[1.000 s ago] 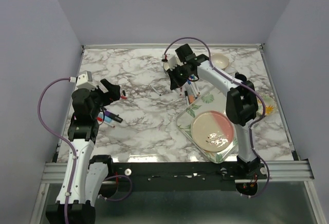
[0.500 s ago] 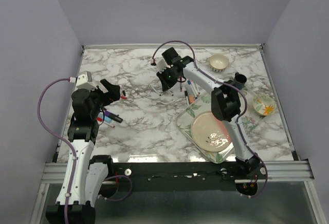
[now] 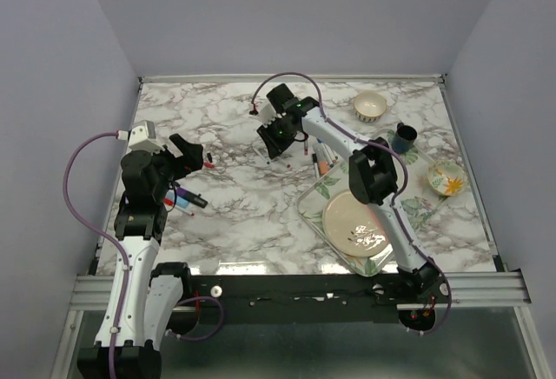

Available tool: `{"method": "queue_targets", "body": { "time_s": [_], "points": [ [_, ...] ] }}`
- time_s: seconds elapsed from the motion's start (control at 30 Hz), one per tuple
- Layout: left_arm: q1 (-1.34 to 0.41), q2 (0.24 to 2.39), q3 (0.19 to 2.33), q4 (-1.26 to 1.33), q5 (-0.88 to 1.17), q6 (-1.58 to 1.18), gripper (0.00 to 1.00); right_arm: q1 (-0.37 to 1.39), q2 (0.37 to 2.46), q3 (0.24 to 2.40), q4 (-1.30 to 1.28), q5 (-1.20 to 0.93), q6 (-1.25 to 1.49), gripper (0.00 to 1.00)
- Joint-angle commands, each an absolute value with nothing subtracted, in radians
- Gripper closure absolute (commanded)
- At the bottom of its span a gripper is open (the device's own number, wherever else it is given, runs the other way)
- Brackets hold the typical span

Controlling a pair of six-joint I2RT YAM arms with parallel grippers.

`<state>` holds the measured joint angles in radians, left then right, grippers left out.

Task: Open the pen caps
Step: Place the barrel on the table with the right arm, then grab a pen on the table with the right arm

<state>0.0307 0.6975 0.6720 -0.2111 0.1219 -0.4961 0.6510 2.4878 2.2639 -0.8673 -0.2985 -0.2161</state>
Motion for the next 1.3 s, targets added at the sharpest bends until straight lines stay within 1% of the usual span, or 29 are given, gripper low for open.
{"method": "queue_targets", "body": {
  "time_s": [0.0, 0.1, 0.3, 0.37, 0.5, 0.8, 1.07, 1.27],
  "points": [
    [0.032, 0.689, 0.667, -0.204, 0.133, -0.48, 0.01, 0.661, 2.439, 2.267, -0.905, -0.356, -0.215, 0.59],
    [0.032, 0.686, 0.669, -0.204, 0.132, -0.479, 0.01, 0.661, 2.375, 2.235, -0.907, -0.367, -0.235, 0.59],
    [0.032, 0.68, 0.669, -0.204, 0.132, -0.477, 0.01, 0.66, 2.194, 2.086, -0.89, -0.354, -0.301, 0.47],
    [0.031, 0.675, 0.667, -0.206, 0.132, -0.476, 0.01, 0.661, 2.162, 2.033, -0.879, -0.338, -0.325, 0.43],
    [0.032, 0.667, 0.667, -0.206, 0.129, -0.476, 0.01, 0.652, 2.1, 1.959, -0.854, -0.299, -0.348, 0.4],
    [0.032, 0.661, 0.667, -0.206, 0.126, -0.472, 0.01, 0.58, 2.049, 1.907, -0.844, -0.265, -0.351, 0.4],
    [0.031, 0.657, 0.666, -0.206, 0.13, -0.472, 0.01, 0.514, 2.013, 1.766, -0.802, -0.287, -0.348, 0.4],
    [0.031, 0.661, 0.666, -0.201, 0.133, -0.472, 0.01, 0.492, 2.011, 1.701, -0.782, -0.313, -0.347, 0.4]
  ]
}}
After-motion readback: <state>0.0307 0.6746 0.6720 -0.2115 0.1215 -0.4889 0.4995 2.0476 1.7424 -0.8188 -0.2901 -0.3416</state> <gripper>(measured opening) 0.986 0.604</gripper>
